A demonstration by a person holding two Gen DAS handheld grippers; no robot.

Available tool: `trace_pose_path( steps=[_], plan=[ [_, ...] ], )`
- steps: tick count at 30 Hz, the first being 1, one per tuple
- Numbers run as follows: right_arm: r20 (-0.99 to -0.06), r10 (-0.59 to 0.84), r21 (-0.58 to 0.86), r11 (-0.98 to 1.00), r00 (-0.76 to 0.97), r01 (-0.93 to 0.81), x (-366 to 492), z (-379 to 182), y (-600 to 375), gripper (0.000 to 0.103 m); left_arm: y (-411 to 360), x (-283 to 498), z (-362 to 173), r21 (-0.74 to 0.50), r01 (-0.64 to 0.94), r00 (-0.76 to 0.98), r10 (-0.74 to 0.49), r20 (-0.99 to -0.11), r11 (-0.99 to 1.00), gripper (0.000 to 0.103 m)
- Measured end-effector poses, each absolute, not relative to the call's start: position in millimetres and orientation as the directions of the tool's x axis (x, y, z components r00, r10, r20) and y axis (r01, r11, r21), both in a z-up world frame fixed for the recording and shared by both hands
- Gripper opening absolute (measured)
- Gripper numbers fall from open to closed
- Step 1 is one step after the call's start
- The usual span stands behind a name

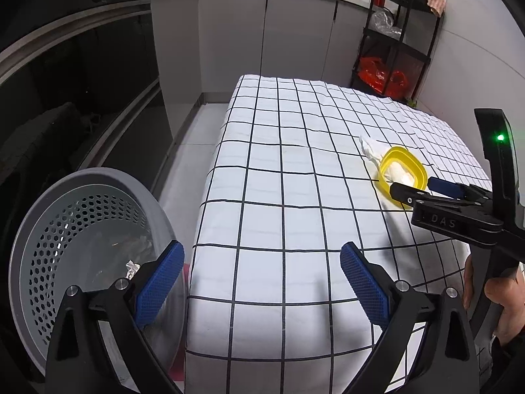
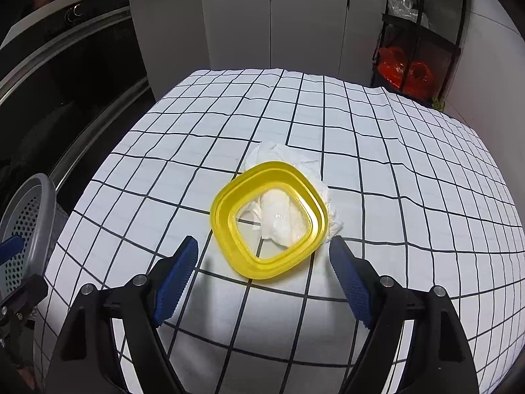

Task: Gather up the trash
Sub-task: 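Grasp the yellow lid rim with the right gripper and lift it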

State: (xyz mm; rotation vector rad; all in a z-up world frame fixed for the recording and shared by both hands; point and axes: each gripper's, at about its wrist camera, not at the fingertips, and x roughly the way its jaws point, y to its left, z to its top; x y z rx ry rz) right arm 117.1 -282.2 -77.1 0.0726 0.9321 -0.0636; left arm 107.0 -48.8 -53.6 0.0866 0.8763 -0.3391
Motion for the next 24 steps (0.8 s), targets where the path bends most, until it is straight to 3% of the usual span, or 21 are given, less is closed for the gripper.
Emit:
trace_pose_path(
  steps=[22, 24],
  plan=[
    [-0.812, -0.077, -0.034, 0.996, 0.579, 0.084, 131, -89, -276, 0.078, -51, 109, -58, -0.059, 0.329, 0.584, -0.251, -0.772, 0.943, 0.094],
    [-0.812, -0.085, -0.042, 0.995, 0.577, 0.087, 131, -90, -274, 0.072, -51, 108, -57, -0.059, 0.328, 0.584, -0.252, -0.772, 0.943, 0.094]
  ],
)
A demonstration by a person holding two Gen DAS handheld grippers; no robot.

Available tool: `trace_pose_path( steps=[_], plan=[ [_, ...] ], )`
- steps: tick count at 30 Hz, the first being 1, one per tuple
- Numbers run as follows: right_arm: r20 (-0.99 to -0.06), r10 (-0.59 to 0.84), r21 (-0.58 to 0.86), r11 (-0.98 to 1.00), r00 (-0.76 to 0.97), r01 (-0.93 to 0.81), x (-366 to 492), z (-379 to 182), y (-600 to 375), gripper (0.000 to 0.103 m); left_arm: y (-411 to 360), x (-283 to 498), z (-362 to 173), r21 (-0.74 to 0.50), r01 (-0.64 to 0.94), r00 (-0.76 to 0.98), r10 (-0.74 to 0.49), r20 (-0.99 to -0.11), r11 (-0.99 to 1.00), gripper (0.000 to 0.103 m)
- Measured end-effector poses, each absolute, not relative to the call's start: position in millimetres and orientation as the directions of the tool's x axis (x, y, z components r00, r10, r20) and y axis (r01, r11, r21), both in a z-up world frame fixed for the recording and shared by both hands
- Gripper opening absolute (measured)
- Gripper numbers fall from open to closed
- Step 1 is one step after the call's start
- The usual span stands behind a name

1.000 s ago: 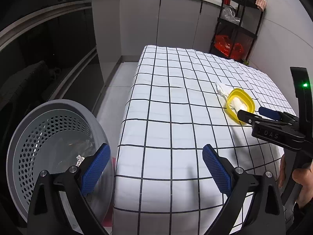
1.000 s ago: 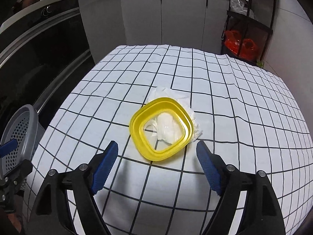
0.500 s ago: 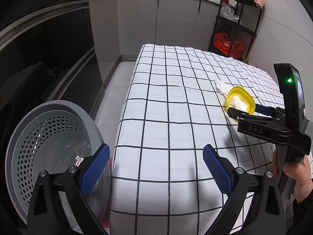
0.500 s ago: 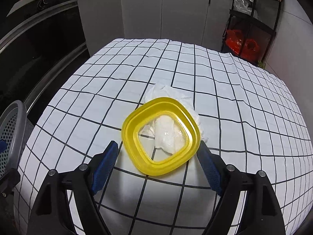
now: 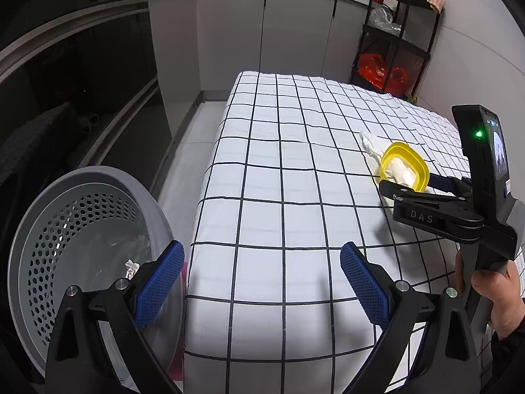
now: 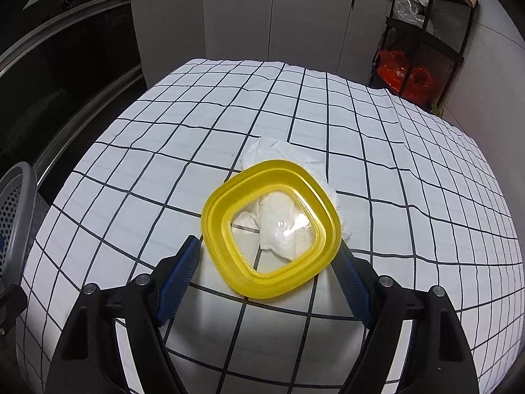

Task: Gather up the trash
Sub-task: 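Grasp the yellow lid rim with the right gripper and lift it, then grasp the white tissue with the left gripper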

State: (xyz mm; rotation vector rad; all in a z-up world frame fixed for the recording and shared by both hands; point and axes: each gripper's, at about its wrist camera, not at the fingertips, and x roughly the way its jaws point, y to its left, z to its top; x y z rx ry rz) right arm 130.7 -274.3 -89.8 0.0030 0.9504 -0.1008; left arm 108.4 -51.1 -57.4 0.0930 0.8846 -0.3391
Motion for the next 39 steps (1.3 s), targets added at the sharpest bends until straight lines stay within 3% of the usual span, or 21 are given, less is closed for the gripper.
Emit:
trace_pose_path(
  steps=[7, 16, 31, 39],
  plan=[
    [-0.809, -0.076, -0.028, 0.996, 0.583, 0.09, 129, -88, -275, 0.068, -51, 108, -57, -0.061, 0.331, 0.583, -0.255, -0.772, 0.942, 0.094],
    [-0.761, -0.005, 0.132, 0.978, 0.649, 0.162, 101, -52, -309, 0.068, -66, 104, -51, -0.023, 0.348, 0.605, -0.243, -0.758, 0.937, 0.094],
    [-0.666, -0.048, 0.262, 0.92, 0.745, 0.293, 61, 3, -406, 0.068, -178, 149, -42, -0.03, 0.43, 0.576, -0.3, -0.761, 0.903, 0.094],
    [-0.642, -0.04, 0.321, 0.893, 0.766, 0.315, 53, 11, -436, 0.068, -238, 172, -67, -0.01, 0.445, 0.536, -0.275, -0.798, 0.896, 0.094]
  ],
)
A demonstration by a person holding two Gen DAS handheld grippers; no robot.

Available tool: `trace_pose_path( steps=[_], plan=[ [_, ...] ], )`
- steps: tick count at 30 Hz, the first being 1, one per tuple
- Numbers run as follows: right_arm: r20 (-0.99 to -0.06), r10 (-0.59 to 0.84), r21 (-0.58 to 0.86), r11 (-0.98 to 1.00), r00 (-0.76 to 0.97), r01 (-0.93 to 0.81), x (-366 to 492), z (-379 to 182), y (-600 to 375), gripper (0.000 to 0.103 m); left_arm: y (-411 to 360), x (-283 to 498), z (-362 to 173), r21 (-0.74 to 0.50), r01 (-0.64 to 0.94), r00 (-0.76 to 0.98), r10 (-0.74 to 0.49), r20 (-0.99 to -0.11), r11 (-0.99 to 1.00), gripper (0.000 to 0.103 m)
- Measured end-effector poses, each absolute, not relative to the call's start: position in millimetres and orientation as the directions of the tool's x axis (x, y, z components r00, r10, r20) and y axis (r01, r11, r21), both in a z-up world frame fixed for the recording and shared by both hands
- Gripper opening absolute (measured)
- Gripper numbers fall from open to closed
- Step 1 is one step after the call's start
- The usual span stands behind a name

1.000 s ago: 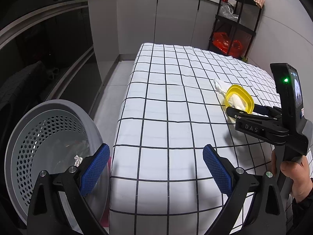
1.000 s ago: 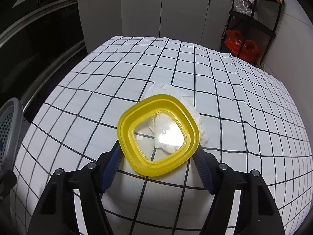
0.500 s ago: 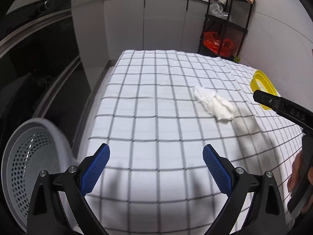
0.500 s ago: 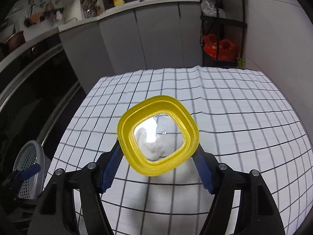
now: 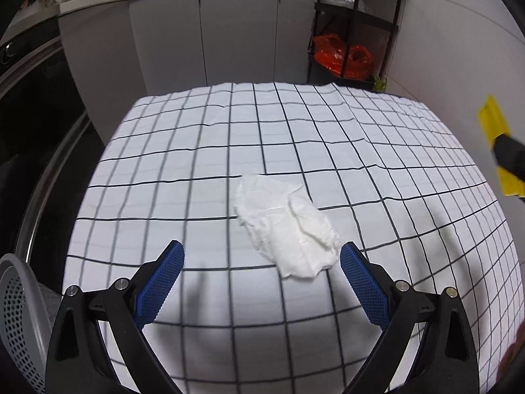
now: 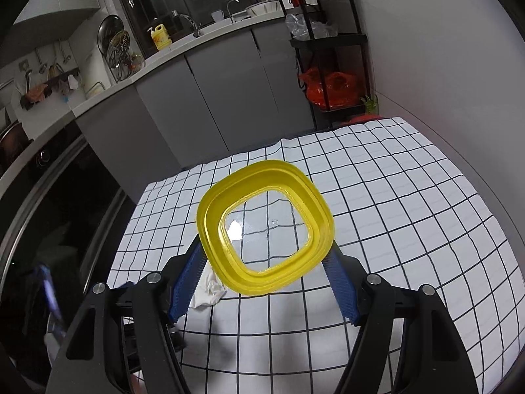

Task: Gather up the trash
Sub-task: 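Grasp the white tissue with the left gripper, then carry the tissue and yellow lid in both grippers over the basket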

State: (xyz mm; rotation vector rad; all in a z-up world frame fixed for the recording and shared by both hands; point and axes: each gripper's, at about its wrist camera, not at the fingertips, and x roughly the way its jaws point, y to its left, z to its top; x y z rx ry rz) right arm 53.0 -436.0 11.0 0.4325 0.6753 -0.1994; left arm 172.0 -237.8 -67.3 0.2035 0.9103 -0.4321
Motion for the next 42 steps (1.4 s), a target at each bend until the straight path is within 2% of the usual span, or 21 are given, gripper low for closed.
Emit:
trace_pose_path(
  steps=[7, 9, 11, 13, 15, 17, 20, 30, 42],
  plan=[
    [-0.634, -0.025, 0.35, 0.883, 0.773, 0.315, 50, 12, -449, 0.068, -263, 189, -88, 0.007, 0.427, 0.515, -0.236, -0.824, 0.904, 0.094],
    [-0.633, -0.021, 0.355, 0.88, 0.774, 0.315, 50, 12, -451, 0.068, -269, 191, -92, 0.013, 0.424, 0.513, -0.228, -0.827, 0.906, 0.089],
    [-0.631, -0.018, 0.359, 0.88, 0.775, 0.312, 49, 12, -452, 0.068, -275, 193, -96, 0.022, 0.426, 0.504, -0.217, -0.836, 0.904, 0.074],
    [-0.631, -0.018, 0.355, 0.882, 0.776, 0.309, 50, 13, -451, 0.068, -276, 193, -97, 0.013, 0.425, 0.503, -0.224, -0.835, 0.905, 0.069],
    [-0.632, -0.018, 0.349, 0.886, 0.774, 0.306, 49, 12, -451, 0.068, -277, 191, -96, 0.001, 0.439, 0.498, -0.242, -0.833, 0.898, 0.057],
    [-0.635, -0.018, 0.345, 0.888, 0.772, 0.305, 49, 11, -450, 0.068, -279, 187, -94, -0.001, 0.452, 0.495, -0.252, -0.832, 0.892, 0.04],
    [-0.637, -0.017, 0.344, 0.888, 0.771, 0.304, 49, 11, -449, 0.068, -279, 180, -91, -0.002, 0.468, 0.486, -0.26, -0.834, 0.884, 0.022],
    [-0.634, -0.015, 0.321, 0.904, 0.773, 0.281, 42, 18, -431, 0.068, -229, 150, -57, 0.011, 0.46, 0.548, -0.275, -0.79, 0.888, 0.019],
    [-0.63, 0.057, 0.315, 0.93, 0.774, 0.188, 25, 25, -354, 0.068, -111, 101, 11, 0.054, 0.373, 0.663, -0.226, -0.714, 0.926, 0.019]
  ],
)
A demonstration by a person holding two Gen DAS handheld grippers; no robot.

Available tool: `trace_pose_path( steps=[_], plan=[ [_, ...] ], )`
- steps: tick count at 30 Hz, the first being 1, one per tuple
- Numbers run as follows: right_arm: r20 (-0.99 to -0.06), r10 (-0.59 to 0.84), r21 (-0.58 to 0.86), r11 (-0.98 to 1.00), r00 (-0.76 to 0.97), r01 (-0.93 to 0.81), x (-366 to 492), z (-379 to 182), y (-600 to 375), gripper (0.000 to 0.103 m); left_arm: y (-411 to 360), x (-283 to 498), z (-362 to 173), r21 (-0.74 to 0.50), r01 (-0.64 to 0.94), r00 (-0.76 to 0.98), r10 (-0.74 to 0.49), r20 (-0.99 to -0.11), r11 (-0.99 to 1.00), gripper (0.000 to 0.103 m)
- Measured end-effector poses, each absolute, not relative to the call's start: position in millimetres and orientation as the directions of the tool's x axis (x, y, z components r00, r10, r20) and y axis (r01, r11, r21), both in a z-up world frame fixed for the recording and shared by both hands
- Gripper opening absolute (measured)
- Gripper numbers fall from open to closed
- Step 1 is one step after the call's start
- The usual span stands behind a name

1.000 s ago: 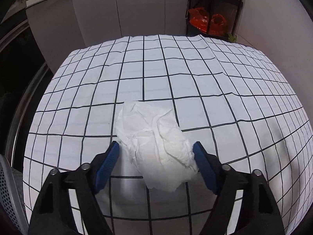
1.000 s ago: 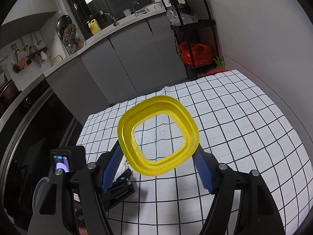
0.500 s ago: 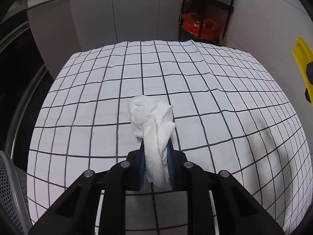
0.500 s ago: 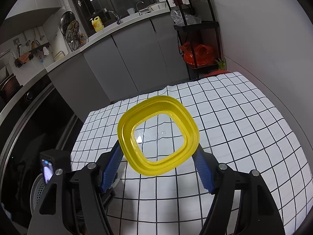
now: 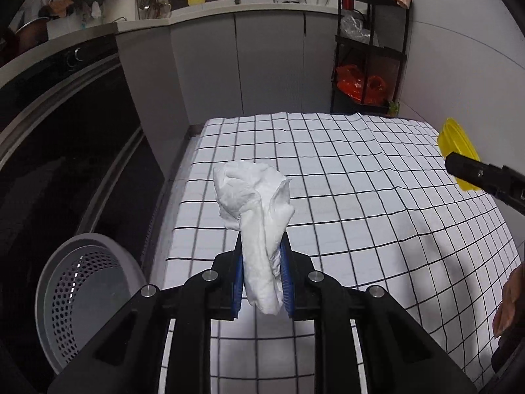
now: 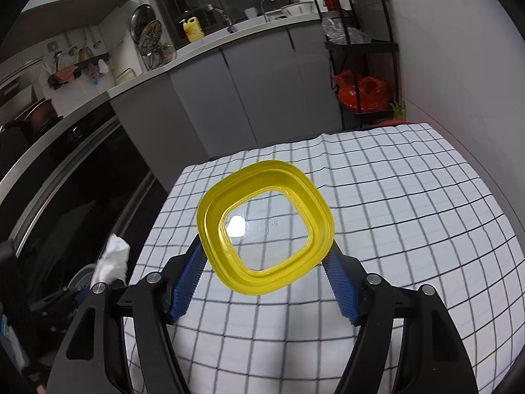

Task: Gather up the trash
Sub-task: 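Carry the tissue and yellow lid in both grippers over the basket, then open both grippers to drop the tissue and lid into the basket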

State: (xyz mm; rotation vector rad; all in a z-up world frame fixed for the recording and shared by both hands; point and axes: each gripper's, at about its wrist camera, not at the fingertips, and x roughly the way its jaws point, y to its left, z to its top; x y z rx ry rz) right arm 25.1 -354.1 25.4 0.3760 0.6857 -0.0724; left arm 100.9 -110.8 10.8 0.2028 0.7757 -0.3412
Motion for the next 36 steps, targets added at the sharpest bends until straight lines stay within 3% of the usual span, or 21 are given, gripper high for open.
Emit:
trace_pose_path(
  steps=[9, 25, 36],
  plan=[
    [-0.647, 0.126, 0.278, 0.957, 0.752, 0.078, 2, 20, -256, 0.068, -15, 72, 34, 0.055, 0.277, 0.72, -0.169, -0.673, 0.959, 0.019],
    [-0.656, 0.296, 0.287, 0.949, 0.695, -0.133, 24, 10, -102, 0.068, 120, 77, 3, 0.082, 0.066, 0.733, 0.008, -0.68, 0.994, 0.019],
    [-0.694, 0.322, 0.227, 0.947, 0.644, -0.228, 54, -9, -30, 0.068, 152, 91, -1, 0.016, 0.038, 0.725, -0.017, -0.689, 0.999, 0.023]
  ],
)
